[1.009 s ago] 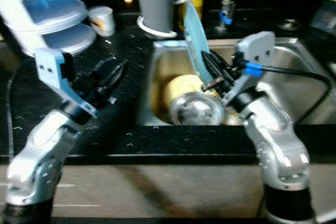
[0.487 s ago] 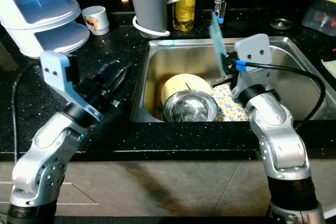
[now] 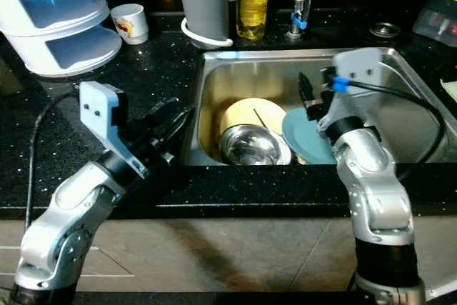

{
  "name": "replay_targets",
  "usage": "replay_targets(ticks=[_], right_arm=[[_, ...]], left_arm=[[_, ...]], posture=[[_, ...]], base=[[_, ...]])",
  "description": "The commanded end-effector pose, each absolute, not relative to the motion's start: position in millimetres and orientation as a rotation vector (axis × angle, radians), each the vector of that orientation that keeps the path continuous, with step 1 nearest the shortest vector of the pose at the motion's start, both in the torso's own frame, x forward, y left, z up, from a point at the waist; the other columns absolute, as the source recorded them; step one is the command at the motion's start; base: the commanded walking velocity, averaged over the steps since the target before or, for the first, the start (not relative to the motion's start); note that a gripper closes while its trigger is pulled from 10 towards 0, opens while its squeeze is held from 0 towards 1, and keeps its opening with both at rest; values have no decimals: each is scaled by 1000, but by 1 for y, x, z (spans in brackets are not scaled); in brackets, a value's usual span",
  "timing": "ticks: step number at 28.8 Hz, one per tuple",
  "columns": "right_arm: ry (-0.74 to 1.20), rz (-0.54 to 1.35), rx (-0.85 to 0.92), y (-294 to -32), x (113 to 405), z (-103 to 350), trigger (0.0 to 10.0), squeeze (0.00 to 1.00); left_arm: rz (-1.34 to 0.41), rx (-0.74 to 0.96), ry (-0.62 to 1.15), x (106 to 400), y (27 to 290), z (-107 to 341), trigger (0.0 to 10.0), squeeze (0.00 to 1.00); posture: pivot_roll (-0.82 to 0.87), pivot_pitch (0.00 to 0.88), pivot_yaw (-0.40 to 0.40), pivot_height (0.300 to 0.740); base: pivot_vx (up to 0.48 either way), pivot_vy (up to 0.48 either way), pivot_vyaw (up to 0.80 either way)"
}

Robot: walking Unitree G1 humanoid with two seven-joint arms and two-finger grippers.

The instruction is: Kitchen organization

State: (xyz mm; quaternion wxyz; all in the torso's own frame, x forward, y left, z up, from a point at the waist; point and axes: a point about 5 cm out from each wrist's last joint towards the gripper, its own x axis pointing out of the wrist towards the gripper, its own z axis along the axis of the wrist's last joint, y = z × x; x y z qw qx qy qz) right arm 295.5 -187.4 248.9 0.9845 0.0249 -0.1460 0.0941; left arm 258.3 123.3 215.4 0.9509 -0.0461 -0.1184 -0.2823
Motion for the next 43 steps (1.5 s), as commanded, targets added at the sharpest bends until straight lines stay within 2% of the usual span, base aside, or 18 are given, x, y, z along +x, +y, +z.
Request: replay_targets(ticks=[1, 7, 17, 28, 33, 35, 40, 43], right_arm=[[-324, 228, 115, -186, 290, 249, 10000, 0], [-283, 400, 171, -157, 272, 226, 10000, 0], [-261, 486, 212, -149, 264, 217, 10000, 0], [-217, 436, 187, -160, 259, 199, 10000, 0], [-155, 383, 106, -166, 258, 186, 10000, 0], [-51, 339, -11, -168, 255, 166, 10000, 0], [41, 333, -80, -163, 246, 146, 10000, 0], [95, 350, -63, -150, 237, 134, 10000, 0]], left_arm=[[-589, -75, -222, 256, 122, 214, 10000, 0], [-617, -81, -171, 253, 117, 207, 10000, 0], [-627, -59, -138, 249, 117, 200, 10000, 0], [-638, -66, -92, 237, 116, 191, 10000, 0], [-650, -75, -71, 232, 113, 187, 10000, 0], [-663, -80, -47, 226, 112, 182, 10000, 0], [-676, -89, -17, 217, 111, 175, 10000, 0], [-681, -97, -4, 212, 109, 172, 10000, 0]], posture=[[-14, 0, 9, 740], [-20, 0, 6, 740], [-23, 0, 1, 740], [-24, 0, -2, 740], [-27, 0, -3, 740], [-30, 0, -3, 740], [-29, 0, -6, 740], [-29, 0, -8, 740]], base=[[0, 0, 0], [-276, 0, 0], [-380, 0, 0], [-381, 0, 0], [-380, 0, 0], [-379, 0, 0], [-372, 0, 0], [-360, 0, 0]])
